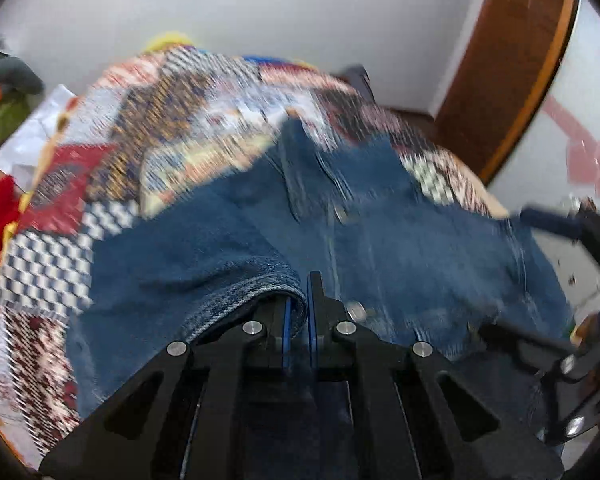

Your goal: Fold large clothes

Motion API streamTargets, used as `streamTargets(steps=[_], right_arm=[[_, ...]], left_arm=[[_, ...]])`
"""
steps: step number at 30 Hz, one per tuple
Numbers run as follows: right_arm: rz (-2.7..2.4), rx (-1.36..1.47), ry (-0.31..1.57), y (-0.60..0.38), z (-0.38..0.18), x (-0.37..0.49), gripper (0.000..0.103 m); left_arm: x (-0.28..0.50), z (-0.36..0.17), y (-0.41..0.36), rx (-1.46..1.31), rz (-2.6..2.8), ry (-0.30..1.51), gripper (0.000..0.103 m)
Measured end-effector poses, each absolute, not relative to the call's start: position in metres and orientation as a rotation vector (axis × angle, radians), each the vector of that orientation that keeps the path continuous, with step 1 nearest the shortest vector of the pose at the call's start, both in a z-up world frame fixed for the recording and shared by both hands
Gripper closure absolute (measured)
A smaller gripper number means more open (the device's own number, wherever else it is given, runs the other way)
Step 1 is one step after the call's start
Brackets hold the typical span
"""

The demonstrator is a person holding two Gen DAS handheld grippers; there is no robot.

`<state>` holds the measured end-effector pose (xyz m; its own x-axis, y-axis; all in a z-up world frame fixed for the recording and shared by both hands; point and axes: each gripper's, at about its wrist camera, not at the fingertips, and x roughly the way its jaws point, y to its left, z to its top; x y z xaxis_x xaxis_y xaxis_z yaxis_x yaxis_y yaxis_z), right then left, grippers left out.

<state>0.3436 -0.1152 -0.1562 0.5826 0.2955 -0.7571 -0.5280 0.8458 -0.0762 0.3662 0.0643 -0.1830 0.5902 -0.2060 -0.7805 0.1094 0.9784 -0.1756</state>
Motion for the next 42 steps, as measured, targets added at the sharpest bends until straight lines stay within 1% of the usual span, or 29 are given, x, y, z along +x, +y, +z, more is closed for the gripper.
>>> streamTargets(steps=[4, 5, 7, 9, 10, 11, 12, 13, 16, 20, 23, 29, 34, 37, 38, 39, 40, 41, 42], right_arm=[[0.481, -0.311, 0.831, -0.125, -0.161, 0.342, 0.001], [0.478, -0.307, 0.837, -0.127, -0.163, 0.342, 0.001], [0.473, -0.3, 0.848, -0.13, -0.166, 0.342, 0.001], [0.47, -0.29, 0.859, -0.133, -0.168, 0.342, 0.001], [0.468, -0.285, 0.863, -0.134, -0.169, 0.342, 0.001], [0.467, -0.28, 0.867, -0.135, -0.17, 0.342, 0.001], [0.466, -0.277, 0.87, -0.136, -0.17, 0.342, 0.001], [0.465, -0.273, 0.872, -0.136, -0.17, 0.342, 0.001], [0.462, -0.269, 0.874, -0.134, -0.17, 0.343, 0.001], [0.464, -0.266, 0.875, -0.129, -0.17, 0.343, 0.001], [0.47, -0.269, 0.875, -0.123, -0.17, 0.343, 0.001], [0.482, -0.276, 0.884, -0.111, -0.174, 0.344, 0.001], [0.48, -0.273, 0.9, -0.106, -0.178, 0.345, 0.001], [0.474, -0.266, 0.912, -0.107, -0.181, 0.346, 0.001], [0.472, -0.265, 0.916, -0.108, -0.182, 0.346, 0.001], [0.47, -0.264, 0.918, -0.109, -0.183, 0.346, 0.001], [0.467, -0.263, 0.92, -0.11, -0.183, 0.346, 0.001], [0.464, -0.261, 0.922, -0.112, -0.183, 0.345, 0.001], [0.462, -0.259, 0.923, -0.114, -0.183, 0.345, 0.001]], left_arm=[[0.365, -0.214, 0.051, -0.126, -0.224, 1.025, 0.097], [0.364, -0.221, 0.052, -0.138, -0.231, 1.053, 0.096], [0.359, -0.23, 0.051, -0.166, -0.249, 1.095, 0.088], [0.352, -0.236, 0.054, -0.21, -0.288, 1.13, 0.068], [0.348, -0.236, 0.054, -0.218, -0.302, 1.129, 0.064], [0.343, -0.235, 0.053, -0.216, -0.312, 1.129, 0.056], [0.338, -0.233, 0.053, -0.202, -0.31, 1.131, 0.044], [0.331, -0.229, 0.054, -0.181, -0.296, 1.12, 0.042], [0.315, -0.215, 0.074, -0.21, -0.264, 1.075, 0.041], [0.3, -0.199, 0.126, -0.342, -0.166, 1.007, 0.031], [0.291, -0.196, 0.178, -0.469, -0.084, 0.951, 0.03], [0.29, -0.234, 0.256, -0.691, 0.095, 1.011, 0.03], [0.301, -0.276, 0.27, -0.832, 0.049, 1.083, 0.03], [0.313, -0.295, 0.266, -0.936, -0.026, 1.083, 0.03], [0.316, -0.3, 0.267, -0.97, -0.026, 1.083, 0.035], [0.318, -0.304, 0.268, -0.982, -0.001, 1.079, 0.042], [0.319, -0.301, 0.269, -0.965, 0.024, 1.073, 0.046], [0.32, -0.298, 0.27, -0.93, 0.057, 1.065, 0.057], [0.32, -0.293, 0.27, -0.886, 0.087, 1.051, 0.064]])
